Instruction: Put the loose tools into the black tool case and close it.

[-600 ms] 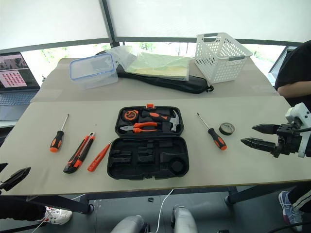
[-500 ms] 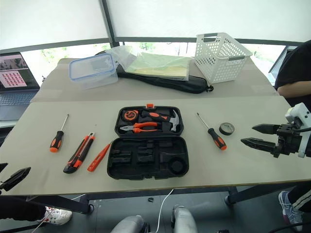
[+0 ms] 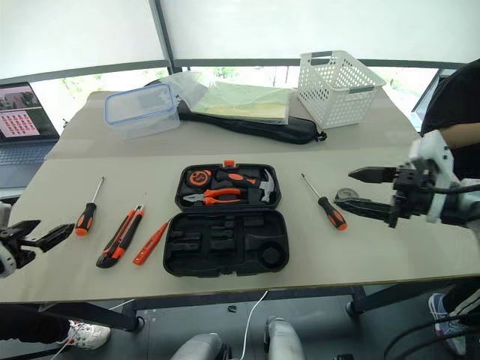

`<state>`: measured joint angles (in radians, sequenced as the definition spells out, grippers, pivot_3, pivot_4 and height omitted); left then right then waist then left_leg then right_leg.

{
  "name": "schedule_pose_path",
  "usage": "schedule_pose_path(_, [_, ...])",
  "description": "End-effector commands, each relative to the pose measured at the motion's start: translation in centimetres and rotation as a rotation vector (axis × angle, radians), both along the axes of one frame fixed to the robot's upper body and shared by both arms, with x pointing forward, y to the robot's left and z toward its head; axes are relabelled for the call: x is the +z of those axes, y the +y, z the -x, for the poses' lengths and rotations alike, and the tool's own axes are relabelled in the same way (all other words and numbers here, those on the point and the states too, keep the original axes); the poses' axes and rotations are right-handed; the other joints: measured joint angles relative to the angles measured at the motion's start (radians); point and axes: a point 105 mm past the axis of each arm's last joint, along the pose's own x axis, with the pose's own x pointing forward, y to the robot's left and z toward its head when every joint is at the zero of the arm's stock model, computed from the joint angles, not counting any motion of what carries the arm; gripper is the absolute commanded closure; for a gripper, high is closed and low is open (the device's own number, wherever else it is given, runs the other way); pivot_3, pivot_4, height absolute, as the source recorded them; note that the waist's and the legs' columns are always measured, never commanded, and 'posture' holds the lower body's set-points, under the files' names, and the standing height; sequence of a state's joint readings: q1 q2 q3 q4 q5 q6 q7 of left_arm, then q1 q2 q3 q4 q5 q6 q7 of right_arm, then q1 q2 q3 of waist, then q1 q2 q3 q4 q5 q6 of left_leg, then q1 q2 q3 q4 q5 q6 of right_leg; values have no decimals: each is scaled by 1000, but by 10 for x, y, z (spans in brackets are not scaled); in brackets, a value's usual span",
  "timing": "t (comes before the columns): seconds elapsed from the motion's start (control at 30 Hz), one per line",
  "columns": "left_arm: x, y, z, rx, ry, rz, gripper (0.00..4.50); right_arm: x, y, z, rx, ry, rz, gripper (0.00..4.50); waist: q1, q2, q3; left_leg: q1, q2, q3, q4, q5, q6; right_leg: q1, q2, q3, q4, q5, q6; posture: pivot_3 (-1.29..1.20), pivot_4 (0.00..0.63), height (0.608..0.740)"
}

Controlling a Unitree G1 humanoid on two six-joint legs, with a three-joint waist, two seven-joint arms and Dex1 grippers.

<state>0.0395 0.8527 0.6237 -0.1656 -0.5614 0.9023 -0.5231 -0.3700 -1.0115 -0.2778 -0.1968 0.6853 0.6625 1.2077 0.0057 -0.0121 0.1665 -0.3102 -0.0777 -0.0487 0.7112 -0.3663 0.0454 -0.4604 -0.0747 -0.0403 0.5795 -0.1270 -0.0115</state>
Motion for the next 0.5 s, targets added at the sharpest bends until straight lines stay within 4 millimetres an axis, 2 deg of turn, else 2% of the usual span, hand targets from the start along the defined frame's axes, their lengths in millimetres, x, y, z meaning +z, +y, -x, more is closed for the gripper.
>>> schedule_pose_path(0.03, [-6,6,-14,31,69,-28,34,20,38,17,144,-87,-13,60,0,0,0,-1,0,0,0,0,0,-1,1,0,-1,1,-2,0,150,740])
schedule_pose_path(0.2, [-32,8,-31,9,161,-52,34,28,65,27,251,-131,-35,60,2,-1,0,-2,-2,0,0,0,0,-4,1,-2,-1,1,-2,0,150,740])
schedule_pose_path(0.33, [-44,17,-42,45,172,7,34,23,76,37,318,-134,-23,60,7,-1,0,-4,-3,0,0,1,0,-6,0,-5,-1,1,-2,0,150,740])
schedule_pose_path(0.43, [-44,20,-49,43,157,-5,747,23,77,36,318,-140,-25,0,7,0,0,-4,-3,0,0,2,-2,-6,-1,-5,0,1,-3,0,150,740])
schedule_pose_path(0.5, [-40,19,-54,24,119,-5,1546,22,76,36,312,-143,-27,0,6,0,0,-3,-3,0,0,2,-2,-4,-1,-3,0,2,-3,0,150,740])
